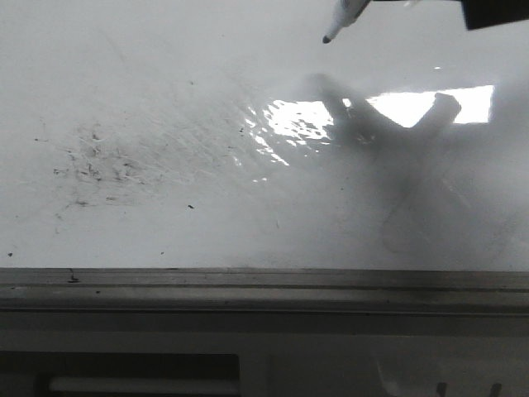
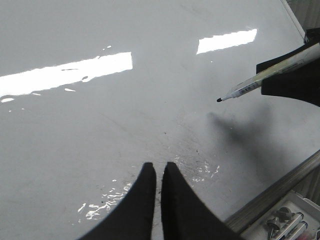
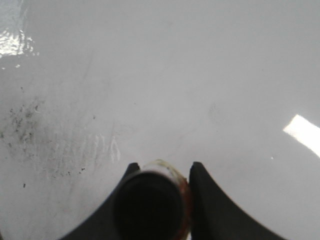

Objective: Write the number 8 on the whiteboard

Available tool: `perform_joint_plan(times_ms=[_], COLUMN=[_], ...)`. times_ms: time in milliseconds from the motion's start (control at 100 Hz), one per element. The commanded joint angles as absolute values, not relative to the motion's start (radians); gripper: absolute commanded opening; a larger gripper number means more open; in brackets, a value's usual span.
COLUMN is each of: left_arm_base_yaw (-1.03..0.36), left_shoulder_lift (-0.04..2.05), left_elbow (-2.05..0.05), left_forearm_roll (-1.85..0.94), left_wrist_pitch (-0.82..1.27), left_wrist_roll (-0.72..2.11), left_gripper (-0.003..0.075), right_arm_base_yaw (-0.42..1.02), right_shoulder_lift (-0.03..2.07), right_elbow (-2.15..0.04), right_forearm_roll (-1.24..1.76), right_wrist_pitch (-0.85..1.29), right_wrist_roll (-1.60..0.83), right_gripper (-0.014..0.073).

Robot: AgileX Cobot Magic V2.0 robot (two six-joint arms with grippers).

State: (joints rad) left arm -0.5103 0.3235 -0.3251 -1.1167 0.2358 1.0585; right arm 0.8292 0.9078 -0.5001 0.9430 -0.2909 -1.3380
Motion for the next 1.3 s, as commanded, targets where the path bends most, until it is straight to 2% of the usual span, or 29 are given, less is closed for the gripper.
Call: perform_joint_plan(times_ms=[0,340,610,780,880,1080,1290], left_arm_base_yaw=[-0.509,-0.509,-0.509,-0.509,-0.509,-0.509,-0.509], left_shoulder_lift=[0.332,0.332,0.332,0.332,0.332,0.332,0.332], left_elbow=[-0.354,-0.354,-0.354,-0.354,-0.354,-0.354,-0.354], left_forearm_roll=[-1.143,-1.143,-1.143,-1.143,-1.143,-1.143,-1.143], left_wrist_pitch=[0.198,0.205,0.230,0.235,0.254,0.272,0.272], left_wrist_roll=[1.047,1.047,1.047,1.047,1.047,1.047,1.047], left_gripper=[-0.0020,-0.0020,-0.0020,-0.0020,-0.0020,-0.0020,-0.0020], right_arm_base_yaw=[0.827,0.827,0.827,0.827,0.827,0.827,0.874], right_shoulder_lift=[0.924,0.994,1.032,1.022,0.995,0.904,0.852], right_elbow=[-0.537,-0.537,-0.537,-0.535,-0.527,-0.523,-0.501], right_forearm_roll=[0.927,1.041,1.041,1.092,1.264,1.852,1.858], right_wrist_pitch=[-0.376,-0.462,-0.270,-0.301,-0.340,-0.502,-0.402], right_wrist_roll=[-1.344,-1.344,-1.344,-1.354,-1.509,-2.060,-2.045], right_gripper=[-0.0044,-0.0044,-0.0045,-0.0045,-0.0045,-0.0045,-0.0045])
